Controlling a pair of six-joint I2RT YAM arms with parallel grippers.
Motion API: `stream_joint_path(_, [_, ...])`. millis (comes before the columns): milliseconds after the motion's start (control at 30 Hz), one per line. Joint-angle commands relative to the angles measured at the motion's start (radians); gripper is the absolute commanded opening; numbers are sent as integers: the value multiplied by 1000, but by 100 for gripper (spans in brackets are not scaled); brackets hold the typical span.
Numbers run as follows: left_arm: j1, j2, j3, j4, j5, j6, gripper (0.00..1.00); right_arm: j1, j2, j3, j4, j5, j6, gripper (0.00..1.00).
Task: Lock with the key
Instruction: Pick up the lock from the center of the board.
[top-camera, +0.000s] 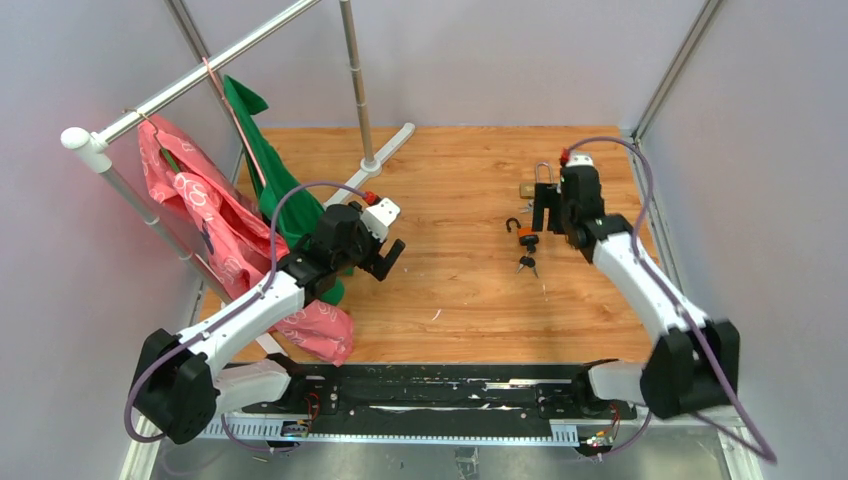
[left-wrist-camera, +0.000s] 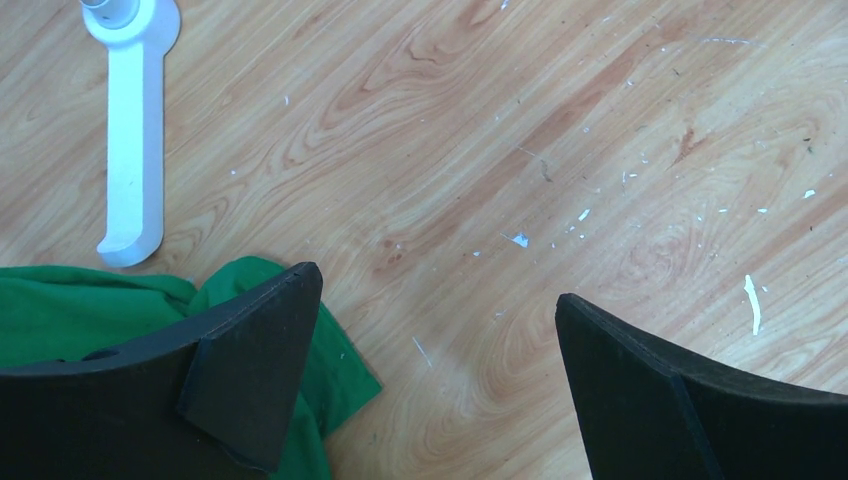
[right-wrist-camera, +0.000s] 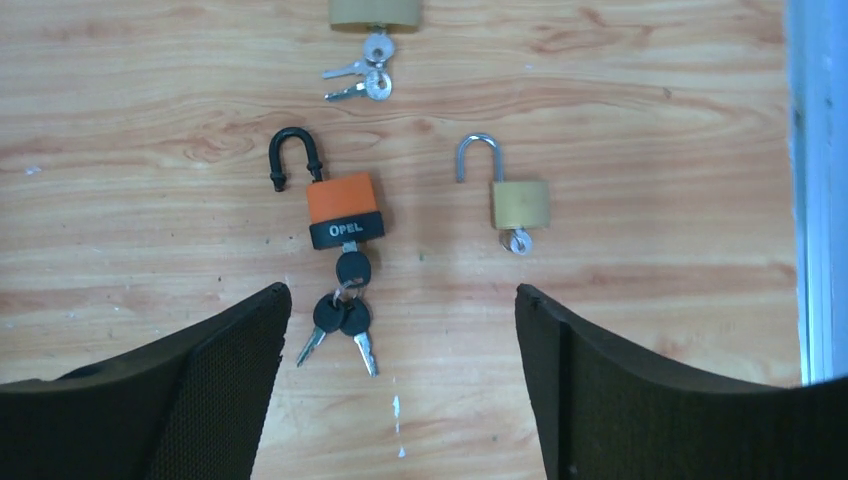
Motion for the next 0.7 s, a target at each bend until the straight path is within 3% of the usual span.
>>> stream_joint_path(0, [2,22,34,-34,38,17,100,-37,293,226,-350,-133,-101,81])
stream_joint_path(67, [2,33,35,-40,49,19,100,-37,395,288,-402,-123,-119,79])
stream_joint_path(233, [2,54,40,-49,62,23,100,-36,561,370,-361,-325,-128,80])
stream_joint_path(433, [2,54,44,-57,58,31,100,-34,765,506,-381,-300,-142,80])
stream_joint_path(667, [2,72,48,-62,58,32,100,-32,861,547,-390,-282,-163,72])
